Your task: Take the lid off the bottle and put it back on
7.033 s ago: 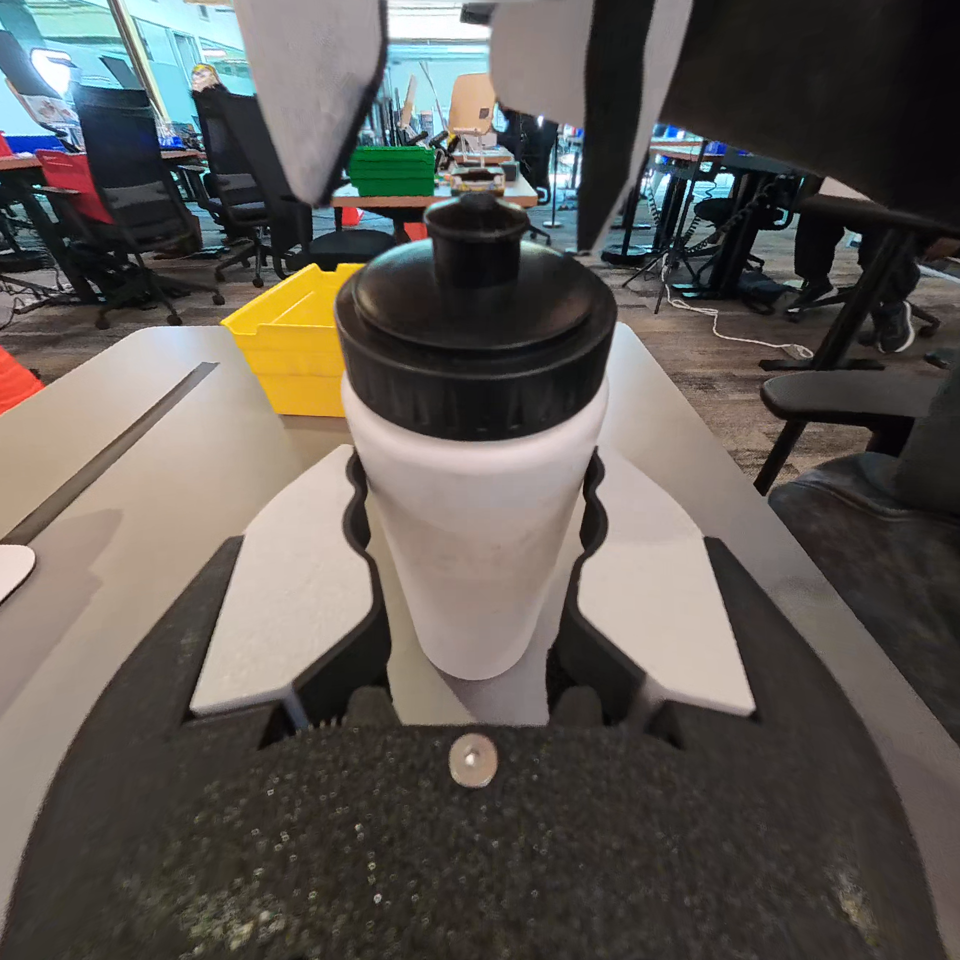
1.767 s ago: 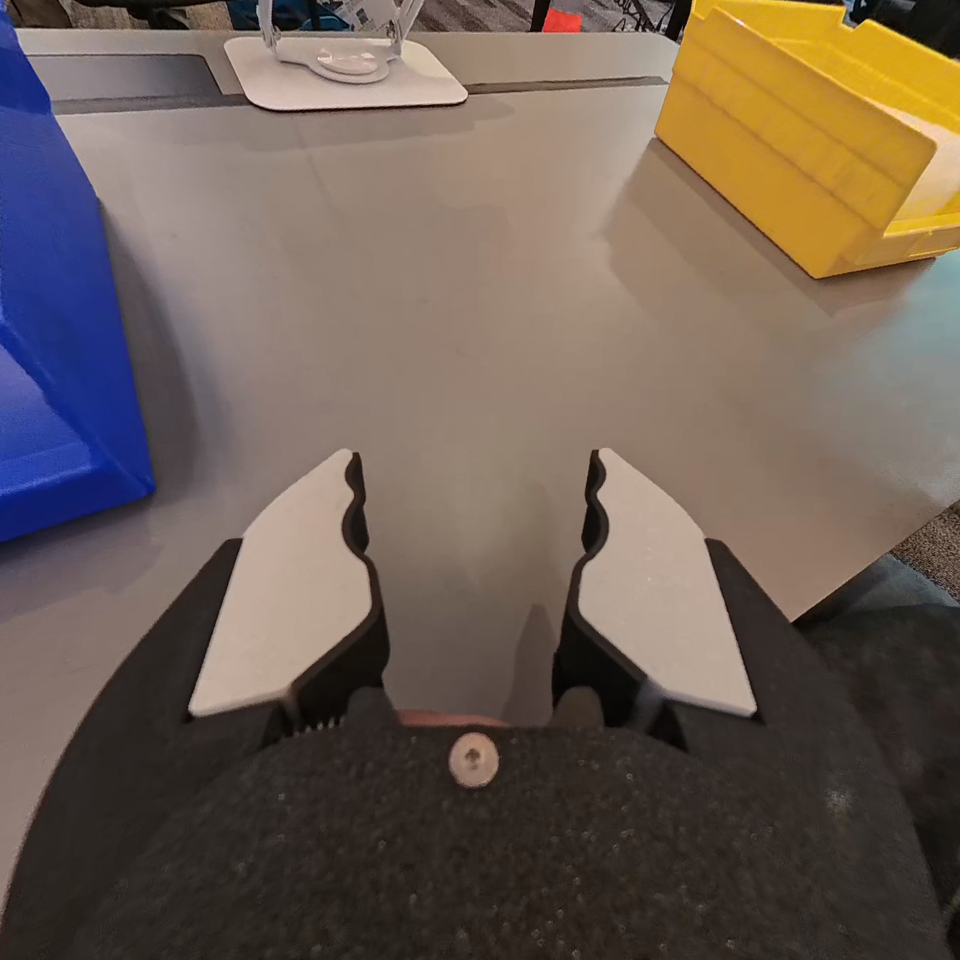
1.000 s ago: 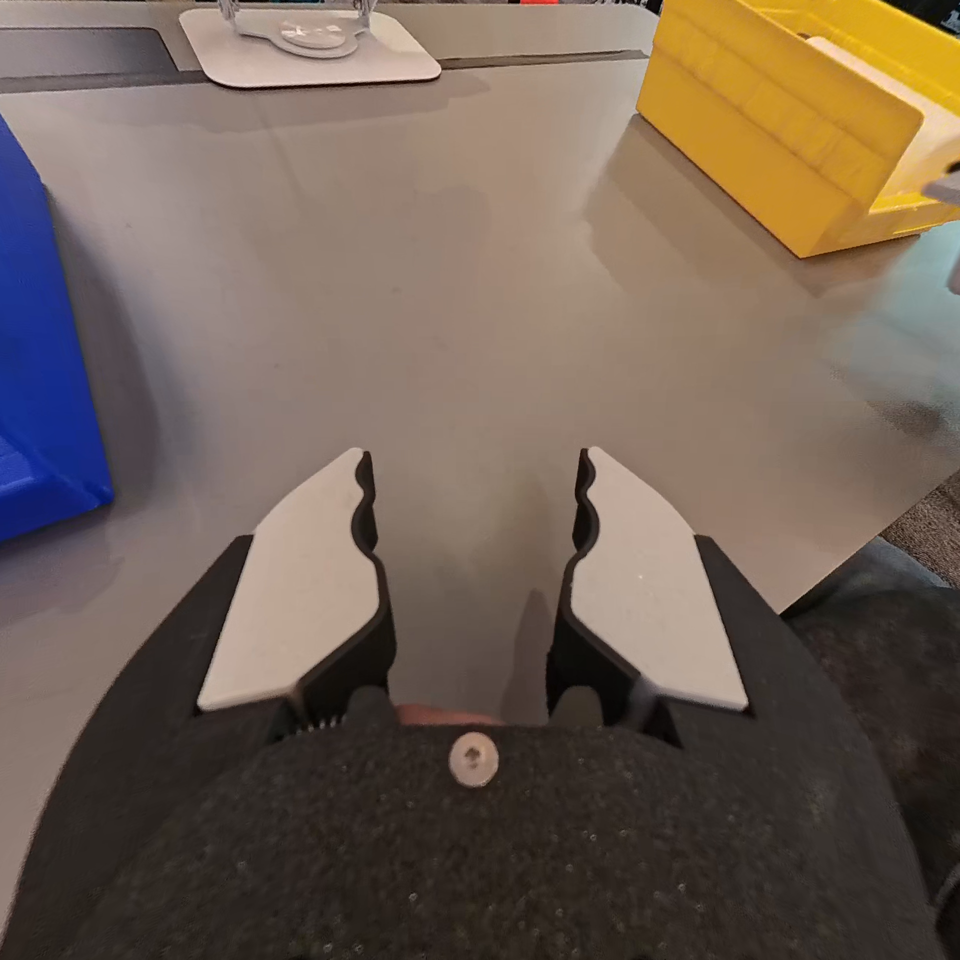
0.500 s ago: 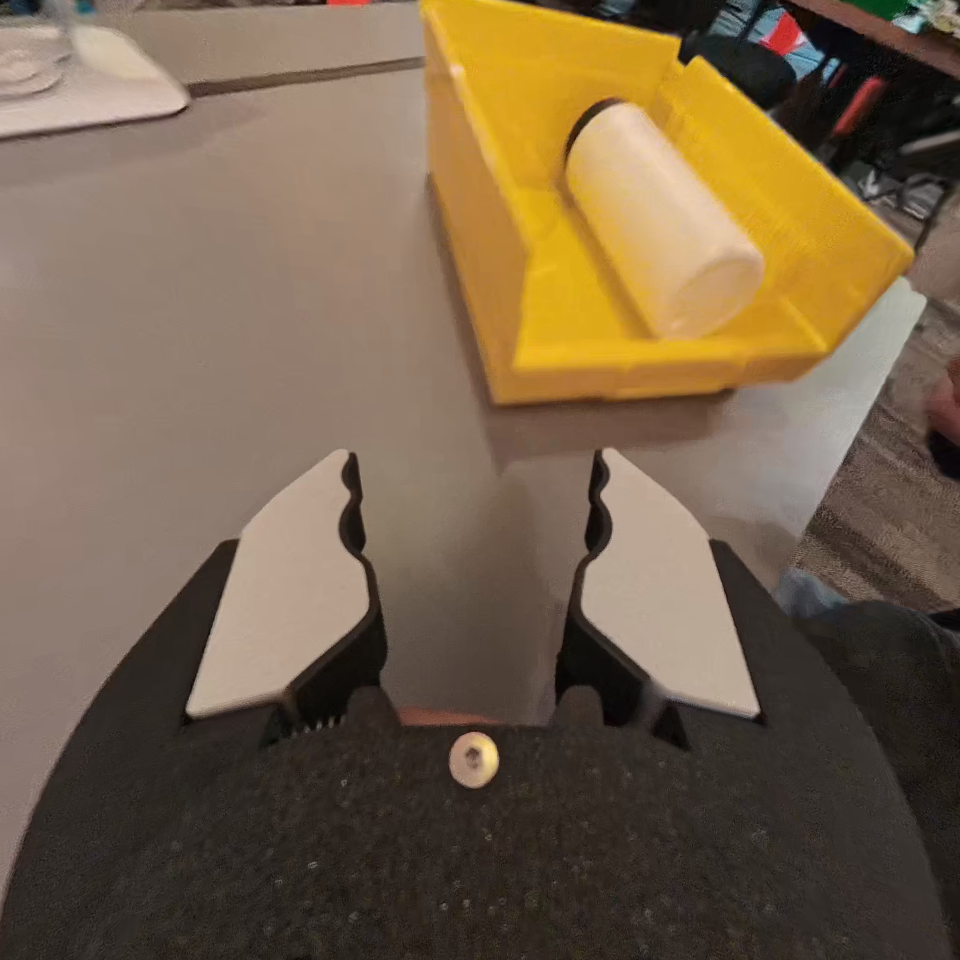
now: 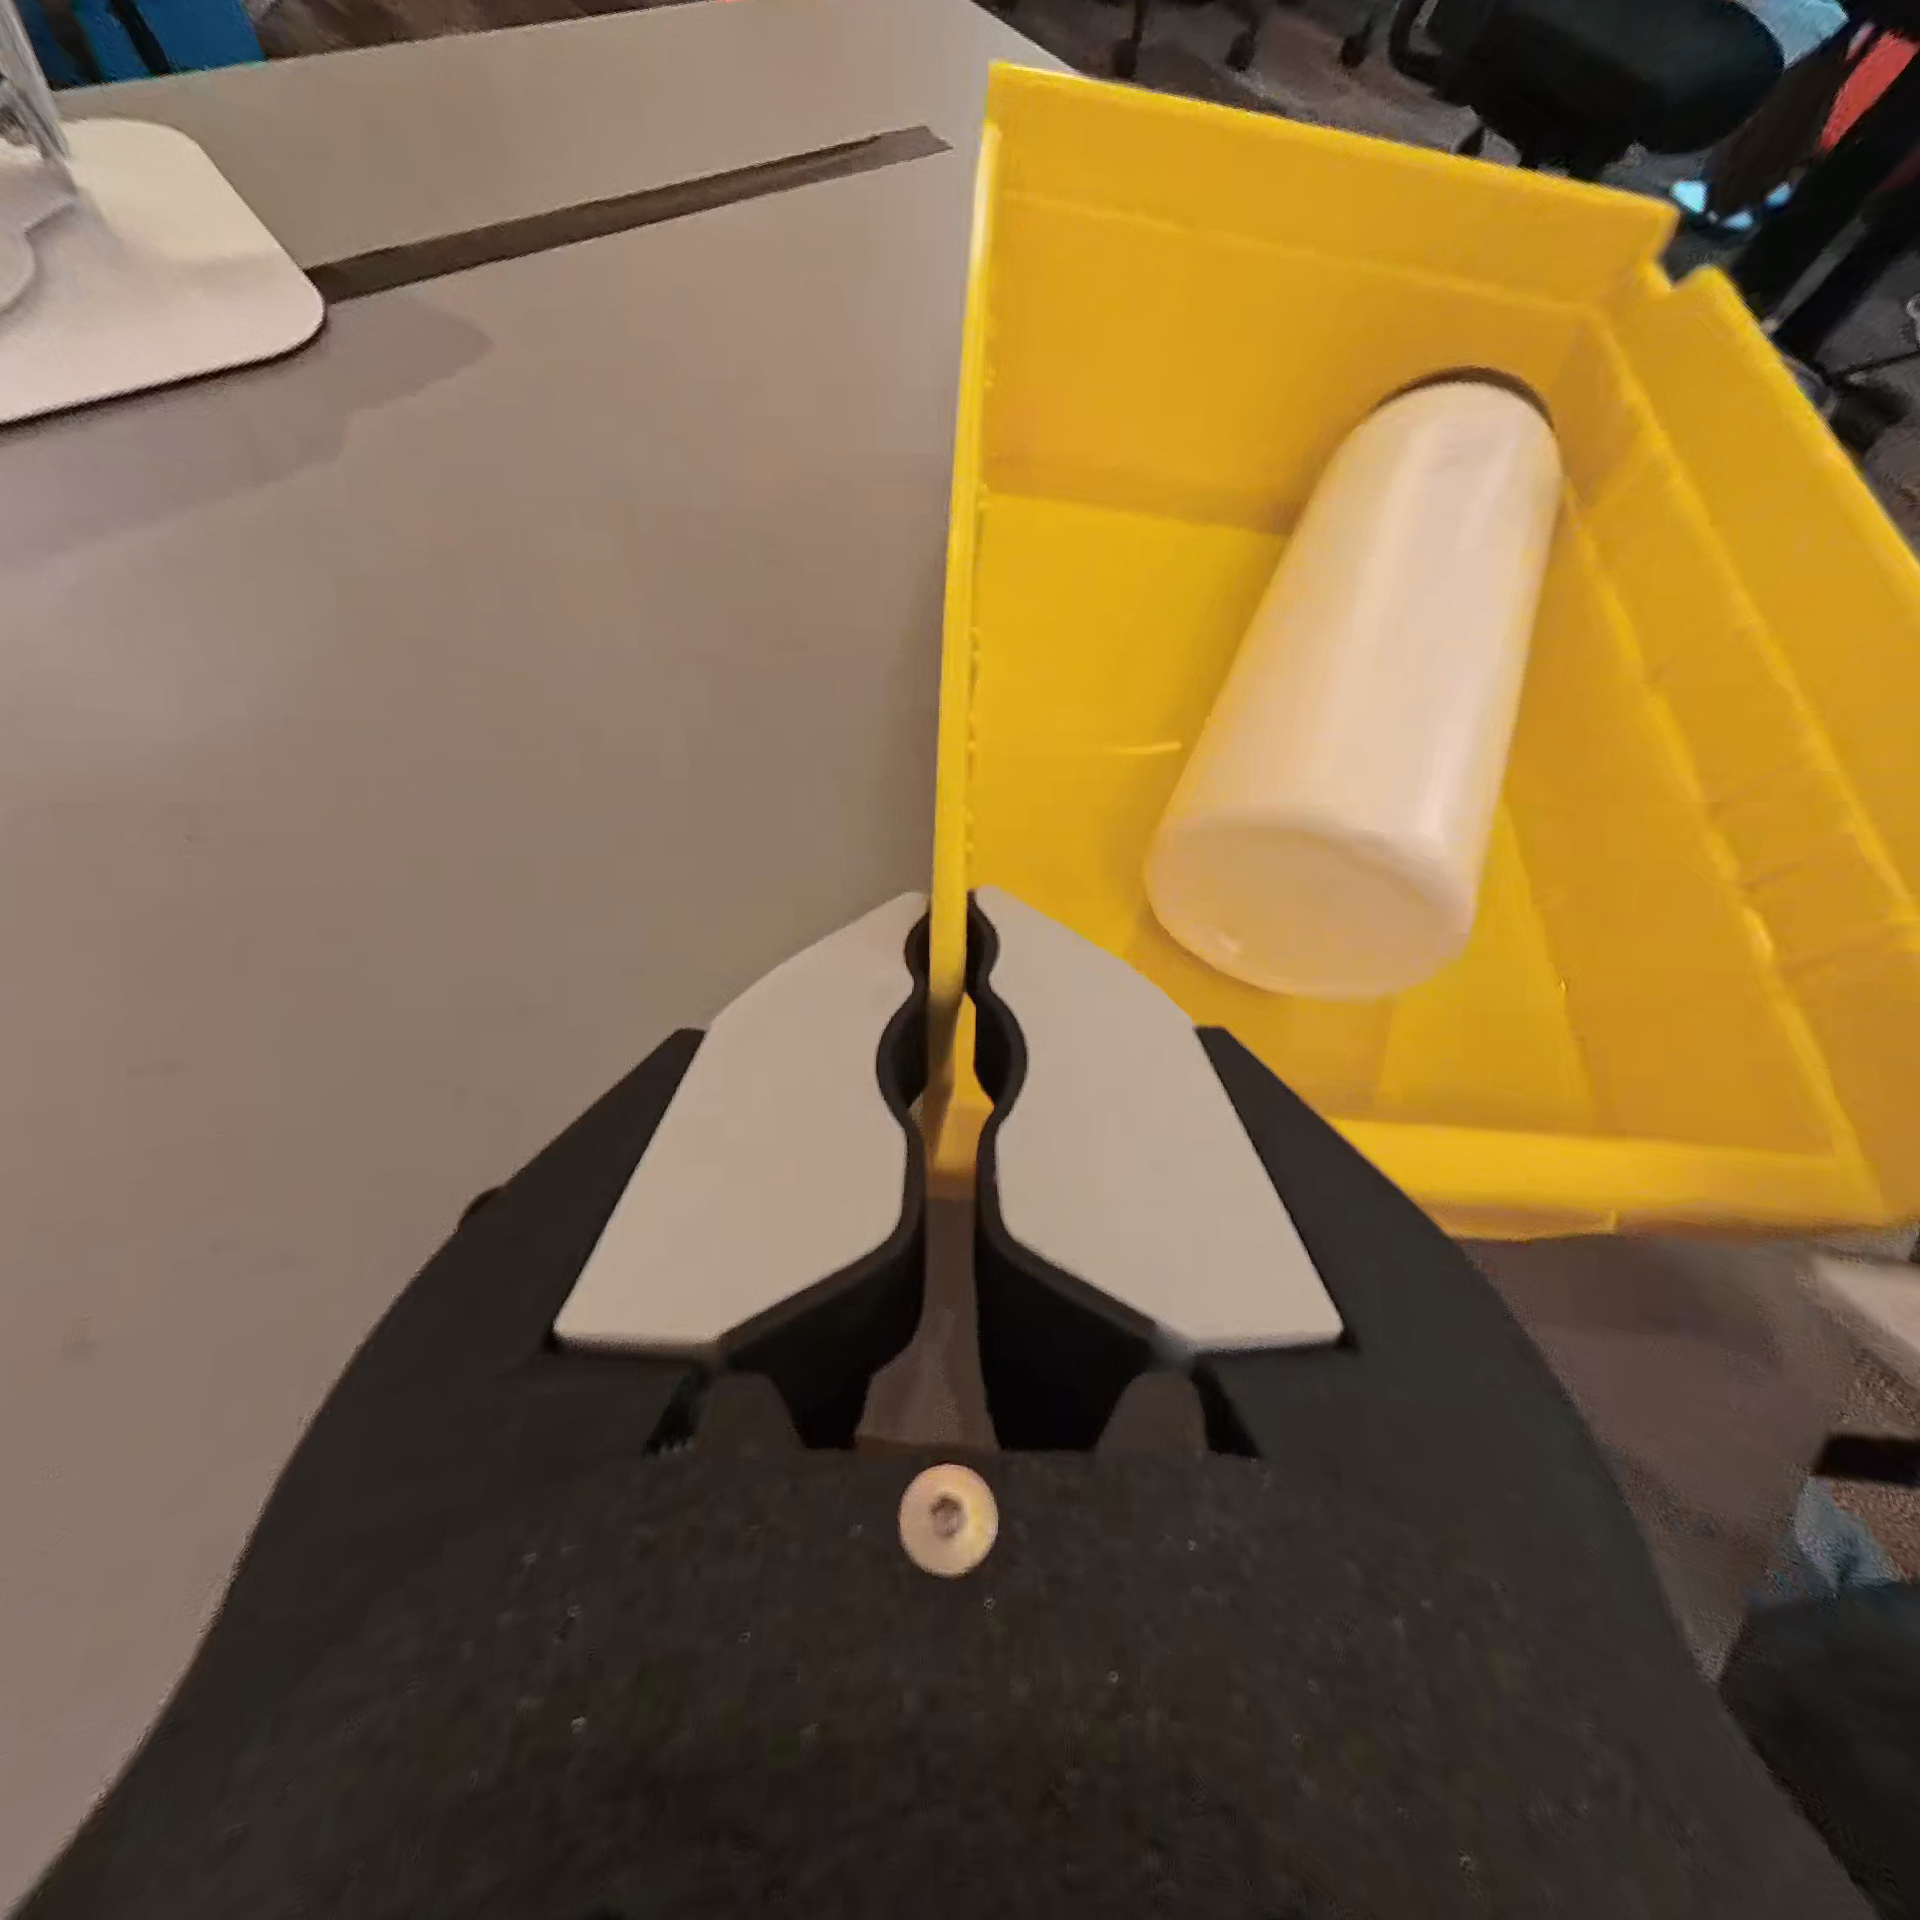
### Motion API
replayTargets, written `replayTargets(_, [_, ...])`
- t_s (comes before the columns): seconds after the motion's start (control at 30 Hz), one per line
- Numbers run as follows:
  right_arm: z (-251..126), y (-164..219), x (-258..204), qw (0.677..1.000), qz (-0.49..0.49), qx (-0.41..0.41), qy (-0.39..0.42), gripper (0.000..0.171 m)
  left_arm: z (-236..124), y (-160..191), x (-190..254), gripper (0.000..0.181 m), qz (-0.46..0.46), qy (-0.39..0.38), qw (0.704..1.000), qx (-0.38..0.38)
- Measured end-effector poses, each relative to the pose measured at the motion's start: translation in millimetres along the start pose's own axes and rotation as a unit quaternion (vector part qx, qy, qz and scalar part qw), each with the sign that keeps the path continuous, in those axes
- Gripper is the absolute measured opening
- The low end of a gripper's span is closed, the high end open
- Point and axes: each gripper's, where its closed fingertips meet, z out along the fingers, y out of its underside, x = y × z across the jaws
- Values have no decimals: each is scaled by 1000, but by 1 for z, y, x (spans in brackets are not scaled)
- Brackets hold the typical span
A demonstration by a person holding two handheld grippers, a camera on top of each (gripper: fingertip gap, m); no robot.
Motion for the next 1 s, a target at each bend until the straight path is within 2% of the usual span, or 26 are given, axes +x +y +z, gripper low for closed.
replayTargets(0.03, [3,3,12,999,-22,-4,39,81,-2,2,4,2,3,4,1000,1])
replayTargets(0.07, [7,6,24,997,-28,-11,70,71,-5,4,8,2,6,6,1000,4])
replayTargets(0.1, [12,9,33,996,-18,-26,89,58,-8,6,10,2,13,3,1000,8])
replayTargets(0.17, [15,8,43,994,22,-46,99,46,-14,9,11,2,23,-9,1000,16])
replayTargets(0.23, [13,1,52,988,65,-54,126,16,-25,8,9,3,16,-11,999,31])
replayTargets(0.3, [18,-14,48,987,41,-49,145,9,-41,3,-1,4,13,-27,998,47])
replayTargets(0.37, [31,-31,31,990,22,-28,140,5,-64,-3,-22,4,21,-72,995,71])
replayTargets(0.5, [71,-66,-35,997,-13,14,69,5,-119,-7,-86,4,0,-154,983,102])
replayTargets(0.67, [124,-75,-131,999,-40,0,-26,5,-174,18,-165,4,-32,-241,964,109])
replayTargets(0.8, [148,-55,-178,996,-52,-29,-65,6,-189,50,-199,4,-57,-274,955,99])
replayTargets(0.87, [153,-41,-186,995,-53,-44,-70,6,-186,70,-205,4,-74,-276,955,81])
replayTargets(0.97, [155,-35,-186,995,-75,-15,-69,8,-184,83,-199,7,-103,-242,962,78])
replayTargets(1.0, [153,-33,-186,994,-78,-16,-80,9,-189,84,-194,24,-118,-224,964,76])
